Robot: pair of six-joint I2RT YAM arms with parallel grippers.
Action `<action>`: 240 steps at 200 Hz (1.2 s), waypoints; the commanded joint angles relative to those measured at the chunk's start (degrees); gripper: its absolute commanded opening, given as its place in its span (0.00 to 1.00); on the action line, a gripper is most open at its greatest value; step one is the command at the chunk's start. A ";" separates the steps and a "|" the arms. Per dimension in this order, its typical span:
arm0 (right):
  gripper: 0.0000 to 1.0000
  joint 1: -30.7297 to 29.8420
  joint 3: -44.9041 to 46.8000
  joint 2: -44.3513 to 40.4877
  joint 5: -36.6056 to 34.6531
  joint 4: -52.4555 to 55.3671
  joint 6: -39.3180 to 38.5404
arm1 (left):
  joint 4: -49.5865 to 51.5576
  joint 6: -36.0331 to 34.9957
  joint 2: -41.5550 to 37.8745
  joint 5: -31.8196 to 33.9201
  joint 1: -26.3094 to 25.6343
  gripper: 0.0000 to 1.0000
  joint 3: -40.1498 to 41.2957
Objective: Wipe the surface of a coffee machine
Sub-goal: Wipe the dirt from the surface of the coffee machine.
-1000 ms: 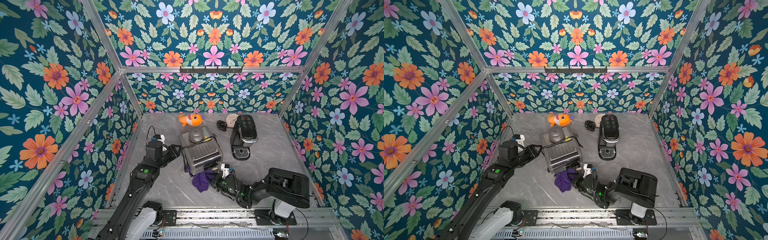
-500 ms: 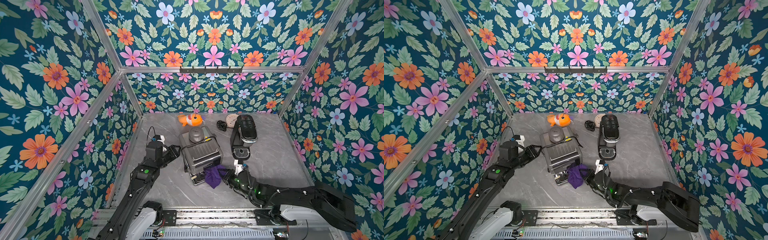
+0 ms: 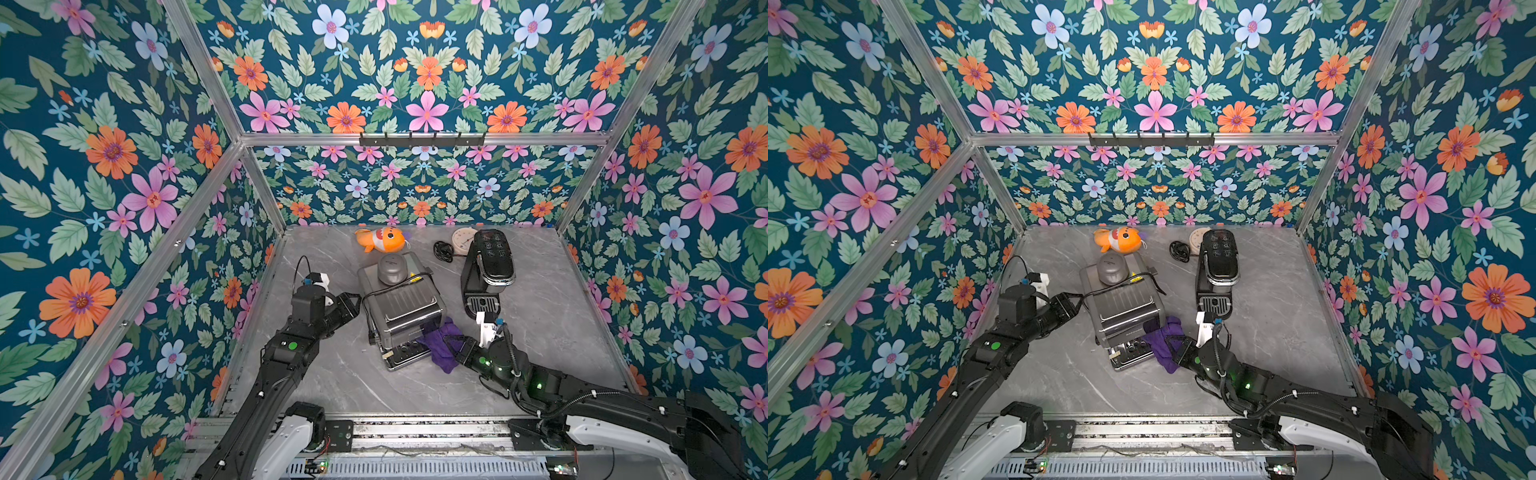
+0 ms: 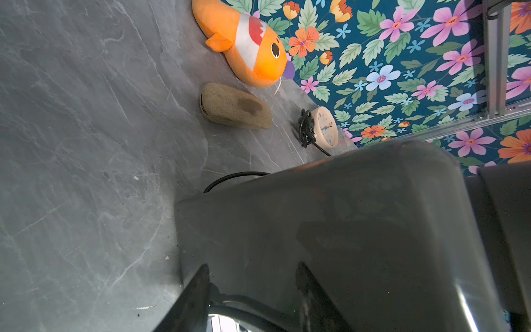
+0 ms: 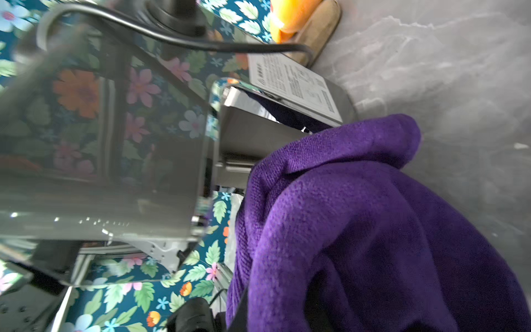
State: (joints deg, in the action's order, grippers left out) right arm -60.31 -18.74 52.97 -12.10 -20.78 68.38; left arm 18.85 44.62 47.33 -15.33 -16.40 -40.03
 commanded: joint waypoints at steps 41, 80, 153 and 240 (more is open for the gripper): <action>0.00 -0.85 -4.30 10.77 5.07 -12.63 -2.35 | -1.93 0.36 0.18 -0.48 -0.01 0.50 0.52; 0.00 -2.71 -4.79 18.46 6.49 -25.26 -2.33 | -1.49 0.40 -0.81 -0.72 0.01 0.50 1.08; 0.00 -6.36 0.02 29.70 -0.51 -49.31 5.52 | -1.28 1.09 -2.42 -1.23 0.01 0.50 1.64; 0.00 -8.76 -5.67 42.98 2.08 -60.80 10.66 | -0.75 0.65 -2.31 -0.96 -0.03 0.49 1.29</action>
State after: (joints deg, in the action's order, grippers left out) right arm -68.64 -23.55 96.36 -10.26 -75.66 77.89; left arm 18.28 45.93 45.36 -16.38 -16.40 -38.52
